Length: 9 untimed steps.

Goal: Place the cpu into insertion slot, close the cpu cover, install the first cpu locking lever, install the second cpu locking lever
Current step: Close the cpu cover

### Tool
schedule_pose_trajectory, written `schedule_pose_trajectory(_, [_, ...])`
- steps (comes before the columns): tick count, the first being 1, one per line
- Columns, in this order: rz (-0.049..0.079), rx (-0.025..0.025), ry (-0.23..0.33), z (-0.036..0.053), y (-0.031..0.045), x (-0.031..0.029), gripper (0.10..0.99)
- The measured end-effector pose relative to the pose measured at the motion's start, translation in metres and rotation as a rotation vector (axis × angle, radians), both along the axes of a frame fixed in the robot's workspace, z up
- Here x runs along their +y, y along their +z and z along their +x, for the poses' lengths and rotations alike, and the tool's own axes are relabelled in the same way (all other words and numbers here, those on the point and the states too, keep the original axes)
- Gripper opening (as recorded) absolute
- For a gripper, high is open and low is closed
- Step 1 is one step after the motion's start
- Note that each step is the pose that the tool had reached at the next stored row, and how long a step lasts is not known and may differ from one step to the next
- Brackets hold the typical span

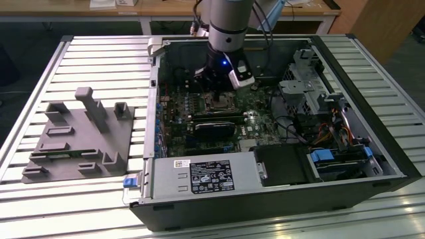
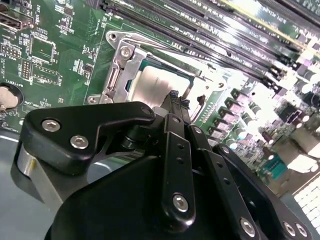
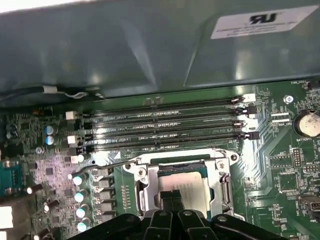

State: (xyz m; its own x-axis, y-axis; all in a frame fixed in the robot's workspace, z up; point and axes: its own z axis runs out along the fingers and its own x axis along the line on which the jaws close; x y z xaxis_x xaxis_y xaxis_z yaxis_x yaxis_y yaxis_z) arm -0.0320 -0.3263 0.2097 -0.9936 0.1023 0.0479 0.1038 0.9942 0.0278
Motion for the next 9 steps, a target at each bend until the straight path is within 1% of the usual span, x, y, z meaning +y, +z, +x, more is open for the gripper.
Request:
schedule_pose_trajectory(3, [0.0, -0.0039, 0.009, -0.0026, -0.0006, -0.0013, 0.106])
schedule_pose_trajectory(7, [0.0, -0.0052, 0.01, -0.0038, -0.0009, -0.0015, 0.106])
schedule_pose_trajectory(9, [0.003, -0.0091, 0.011, -0.006, -0.0017, -0.002, 0.106])
